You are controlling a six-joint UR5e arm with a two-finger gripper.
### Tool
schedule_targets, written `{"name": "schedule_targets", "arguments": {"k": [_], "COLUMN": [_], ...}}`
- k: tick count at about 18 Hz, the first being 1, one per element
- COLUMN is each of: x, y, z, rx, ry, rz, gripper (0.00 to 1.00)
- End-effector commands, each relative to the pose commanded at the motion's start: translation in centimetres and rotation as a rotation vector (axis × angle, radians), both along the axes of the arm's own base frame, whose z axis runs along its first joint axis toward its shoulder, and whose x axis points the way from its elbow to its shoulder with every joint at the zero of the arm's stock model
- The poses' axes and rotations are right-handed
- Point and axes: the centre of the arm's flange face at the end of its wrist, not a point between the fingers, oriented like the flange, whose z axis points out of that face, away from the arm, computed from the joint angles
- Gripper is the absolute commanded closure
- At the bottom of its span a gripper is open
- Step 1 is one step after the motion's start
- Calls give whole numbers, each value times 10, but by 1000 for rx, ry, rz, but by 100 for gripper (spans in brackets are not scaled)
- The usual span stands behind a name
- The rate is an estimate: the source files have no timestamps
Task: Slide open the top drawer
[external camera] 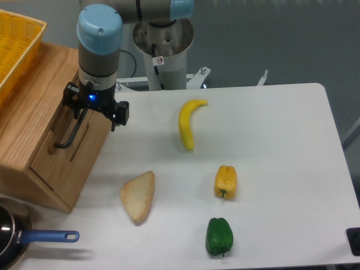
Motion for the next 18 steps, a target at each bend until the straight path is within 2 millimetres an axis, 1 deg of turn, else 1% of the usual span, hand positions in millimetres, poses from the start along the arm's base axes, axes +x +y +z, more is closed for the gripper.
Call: {"name": "schedule_targets", "arguments": {"k": [7, 10, 18], "x": [-2, 3, -2], "y": [0, 4, 9], "z": [-2, -3, 4], "rx": [-17, -35, -27], "ry": [27, 52, 75], "rz": [-5, -20, -29], "gripper": [0, 0, 0]}}
